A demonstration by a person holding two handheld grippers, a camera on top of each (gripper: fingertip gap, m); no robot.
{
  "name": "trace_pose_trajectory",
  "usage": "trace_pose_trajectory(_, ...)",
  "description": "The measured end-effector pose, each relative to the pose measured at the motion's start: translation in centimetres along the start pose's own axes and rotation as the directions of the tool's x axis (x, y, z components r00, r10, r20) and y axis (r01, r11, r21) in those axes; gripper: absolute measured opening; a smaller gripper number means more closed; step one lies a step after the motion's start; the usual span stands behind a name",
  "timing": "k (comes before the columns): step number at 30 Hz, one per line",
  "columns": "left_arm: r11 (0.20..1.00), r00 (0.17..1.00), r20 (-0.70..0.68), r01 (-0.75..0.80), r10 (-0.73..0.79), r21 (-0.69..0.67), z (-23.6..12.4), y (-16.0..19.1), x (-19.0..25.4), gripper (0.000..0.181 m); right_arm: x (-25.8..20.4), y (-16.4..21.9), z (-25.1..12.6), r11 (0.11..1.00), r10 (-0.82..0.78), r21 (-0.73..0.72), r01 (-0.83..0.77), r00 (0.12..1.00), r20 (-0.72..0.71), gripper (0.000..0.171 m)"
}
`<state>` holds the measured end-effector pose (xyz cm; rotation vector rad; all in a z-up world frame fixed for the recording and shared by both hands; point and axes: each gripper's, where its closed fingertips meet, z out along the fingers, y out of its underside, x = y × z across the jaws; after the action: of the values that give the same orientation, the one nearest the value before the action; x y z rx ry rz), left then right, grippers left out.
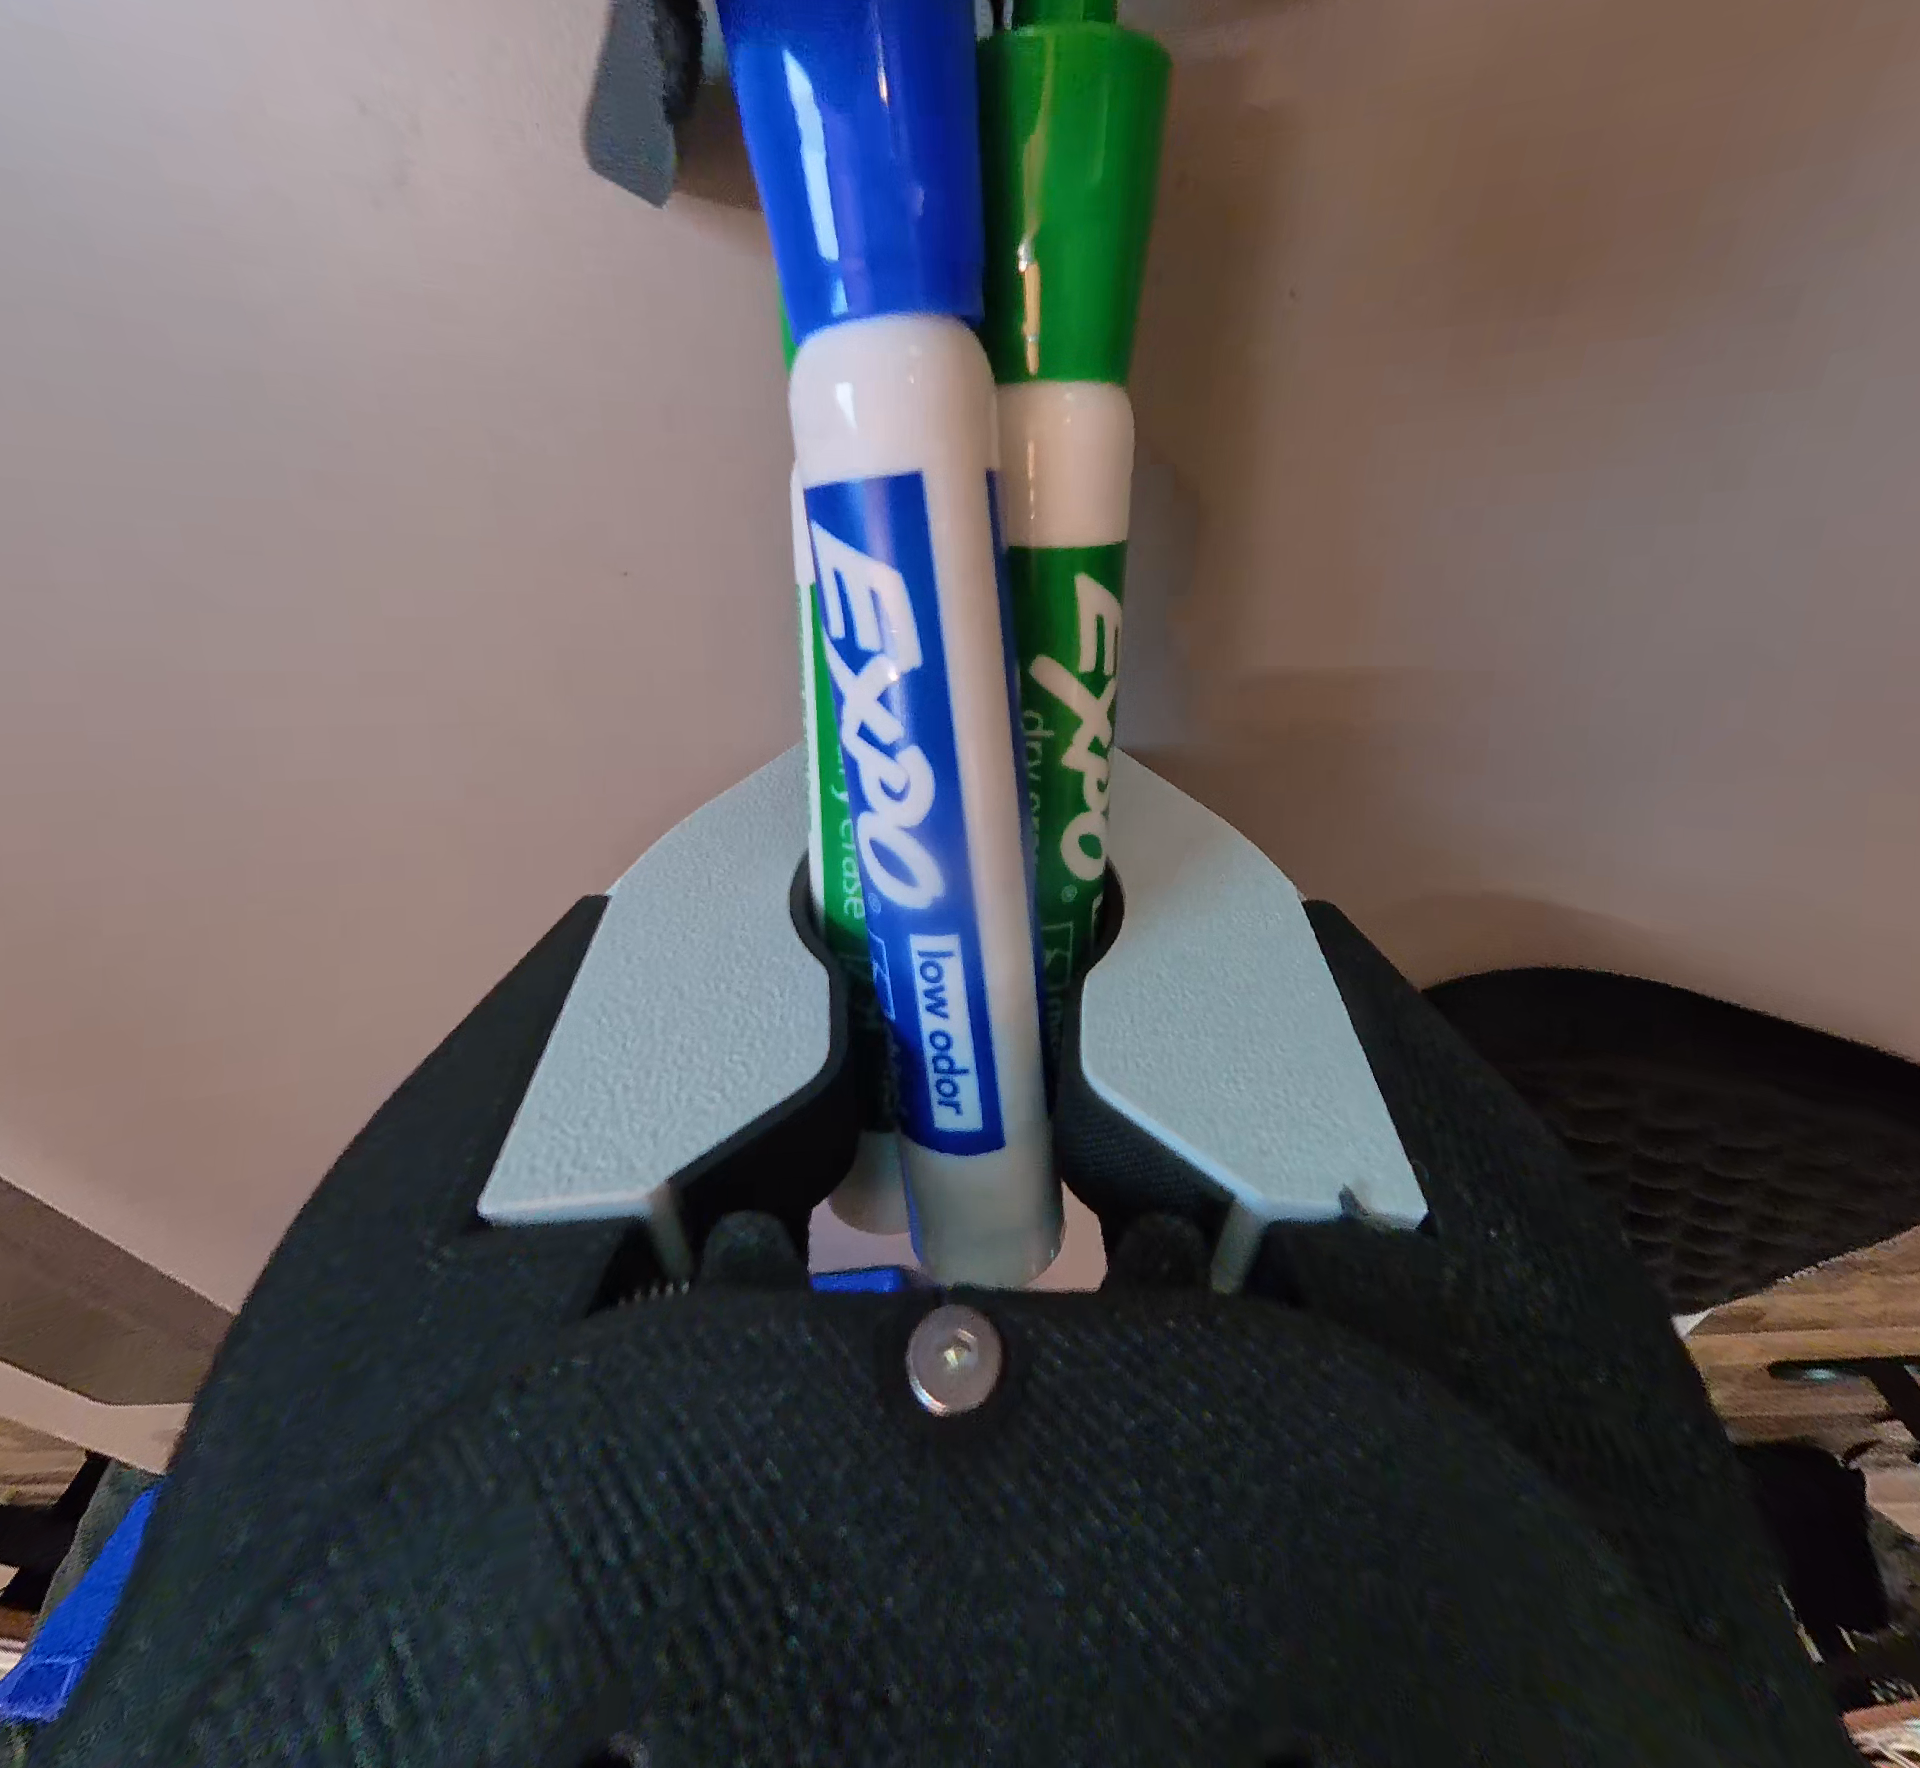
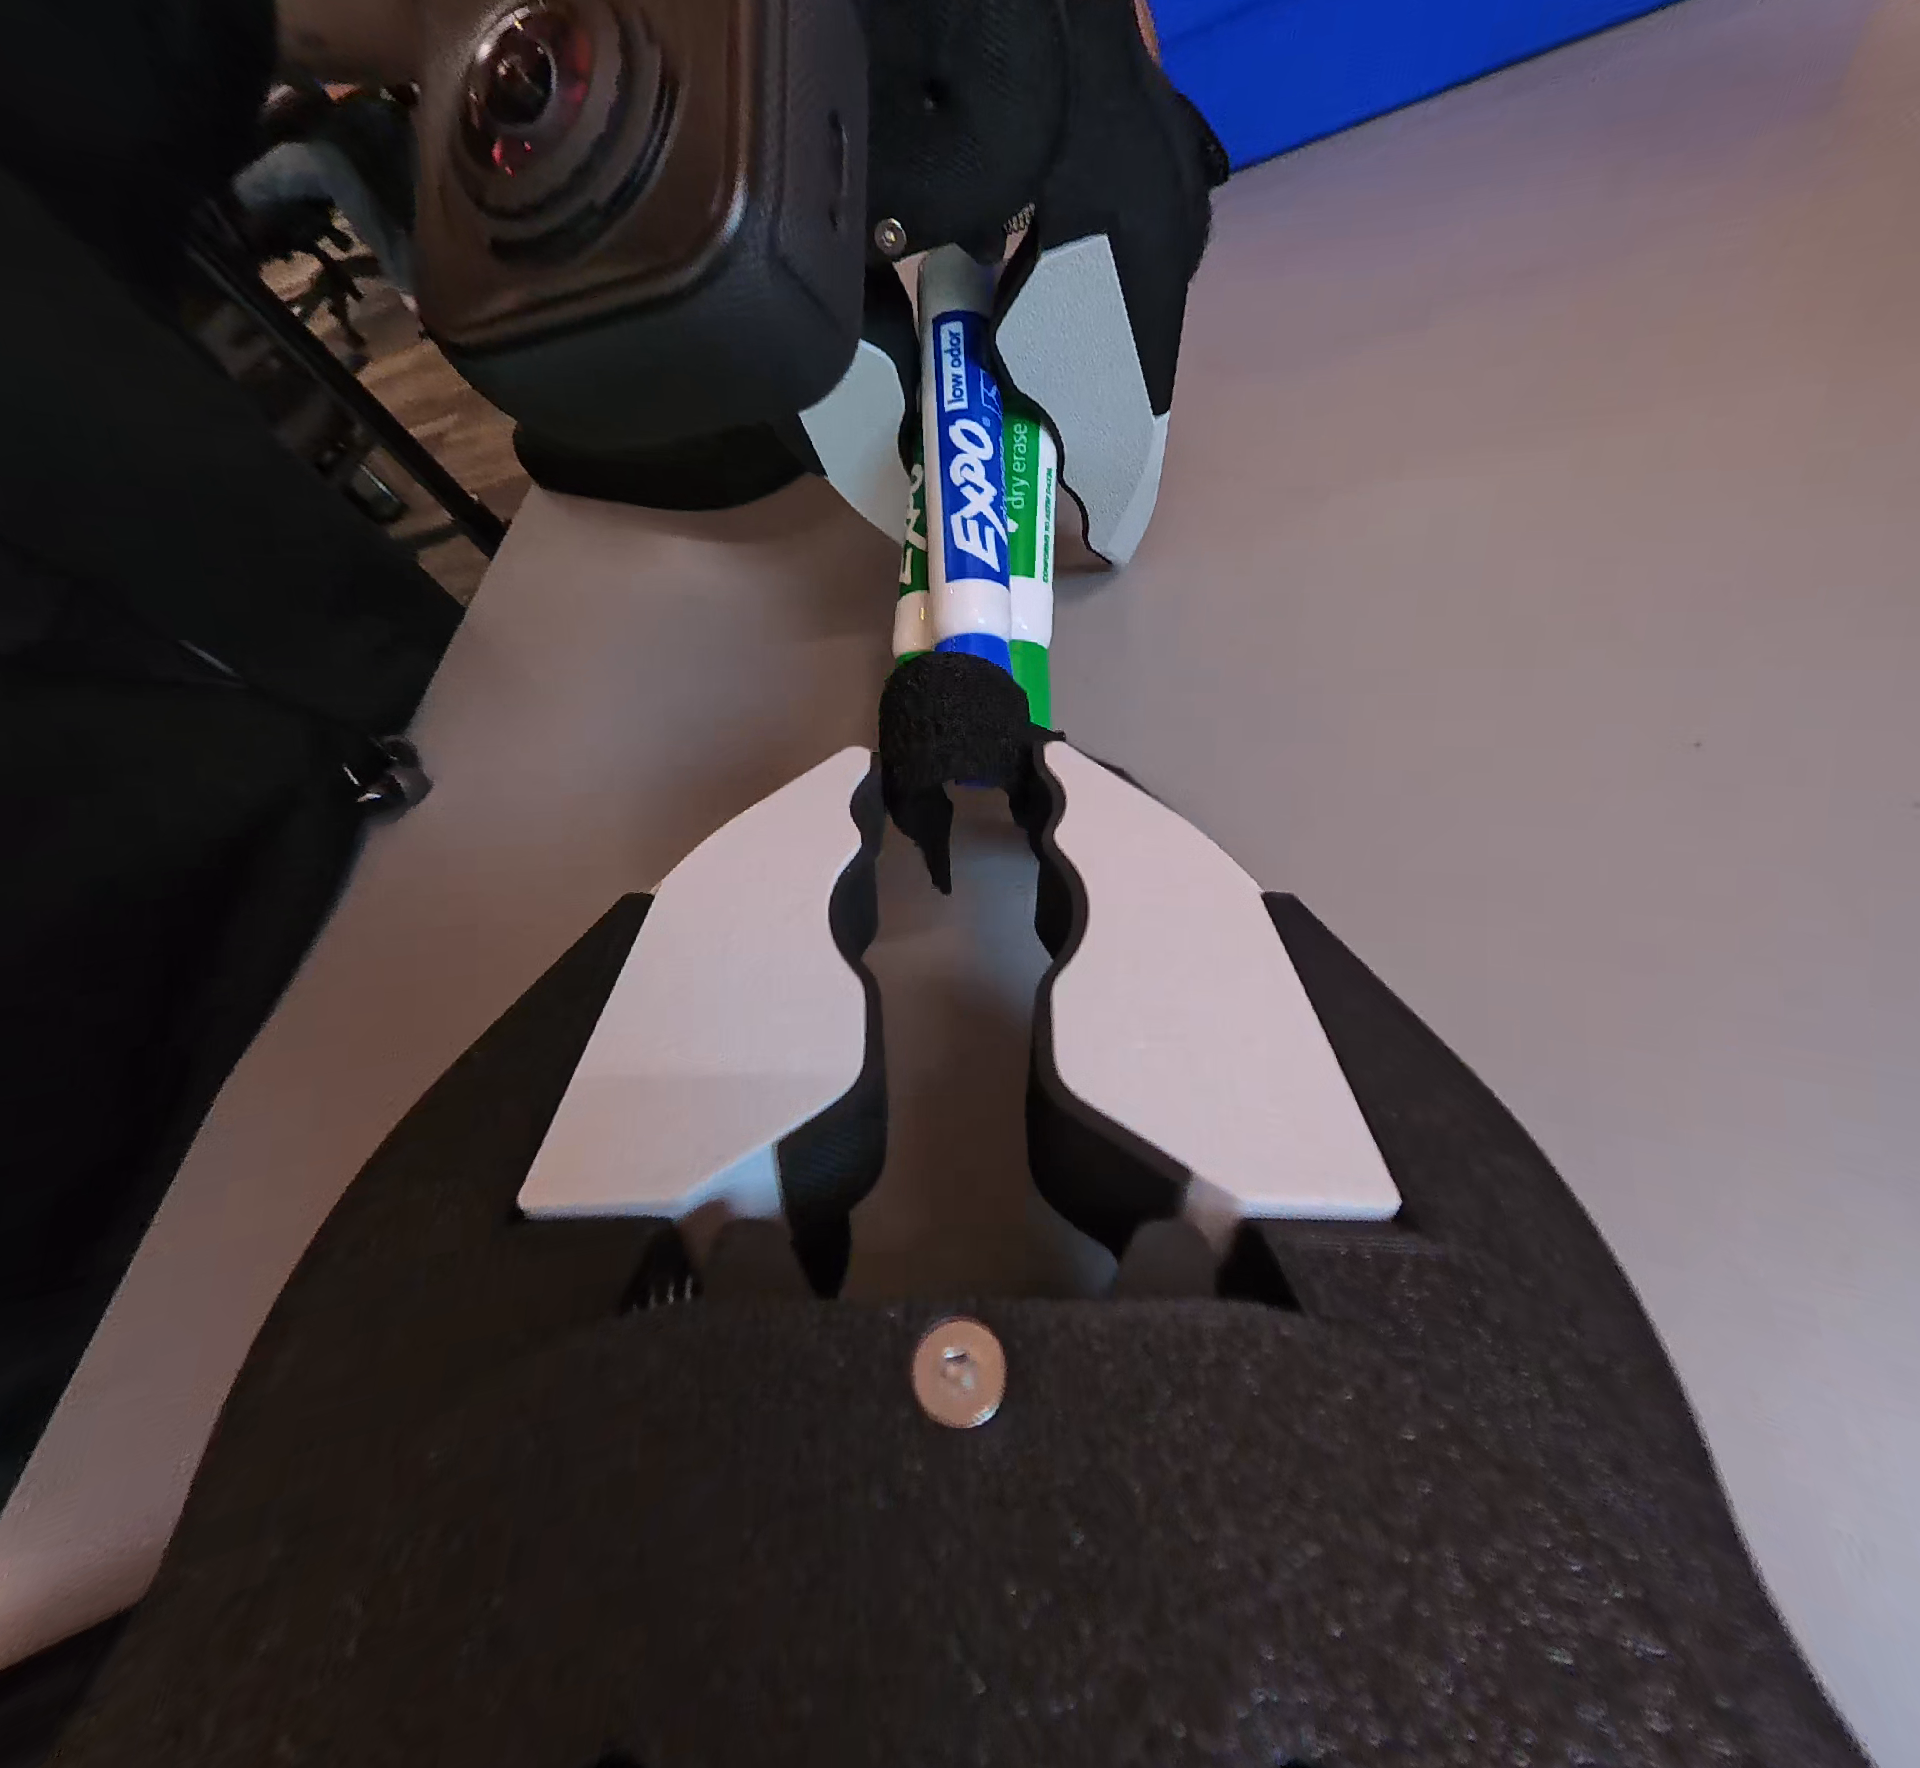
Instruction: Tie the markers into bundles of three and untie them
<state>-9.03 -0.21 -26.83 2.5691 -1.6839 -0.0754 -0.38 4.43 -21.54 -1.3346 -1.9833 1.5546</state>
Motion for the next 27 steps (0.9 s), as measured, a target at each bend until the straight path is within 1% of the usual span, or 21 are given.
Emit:
trace_pose_trajectory(3, 1.000, 1.000, 0.005, -0.004, 0.004, 0.001, -0.1, 0.0, 0.0, 0.043, -0.4, -0.5, 0.1, 1.000, 0.000, 0.012, 0.000, 1.000, 0.018, 0.026)
trace_pose_trajectory(7, 1.000, 1.000, 0.013, -0.022, 0.021, 0.010, -0.2, -0.3, 0.1, 0.043, -0.9, -0.7, 0.5, 1.000, -0.001, -0.006, 0.001, 0.999, 0.035, 0.028)
trace_pose_trajectory(10, 0.999, 0.999, 0.026, -0.029, 0.028, 0.031, -0.5, -0.7, 0.1, 0.043, -0.8, -0.6, 0.9, 0.999, -0.006, -0.049, 0.007, 1.000, 0.021, 0.028)
trace_pose_trajectory(15, 0.997, 0.999, 0.035, -0.024, 0.022, 0.077, -1.1, -1.3, 0.1, 0.043, -1.0, -1.4, 1.5, 0.995, -0.037, -0.093, 0.036, 0.999, -0.003, 0.033)
trace_pose_trajectory(20, 0.988, 0.998, 0.053, 0.006, -0.015, 0.155, -2.0, -1.8, -0.2, 0.043, -0.6, -2.0, 1.9, 0.992, -0.089, -0.096, 0.082, 0.994, -0.070, 0.039)
trace_pose_trajectory(24, 0.984, 0.996, 0.088, 0.013, -0.029, 0.178, -2.5, -1.5, -0.5, 0.043, -0.5, -2.7, 2.0, 0.992, -0.117, -0.065, 0.110, 0.987, -0.109, 0.040)
trace_pose_trajectory(27, 0.981, 0.991, 0.124, 0.024, -0.048, 0.191, -2.7, -1.4, -0.9, 0.043, 0.0, -2.6, 2.3, 0.978, -0.195, -0.118, 0.175, 0.961, -0.197, 0.043)
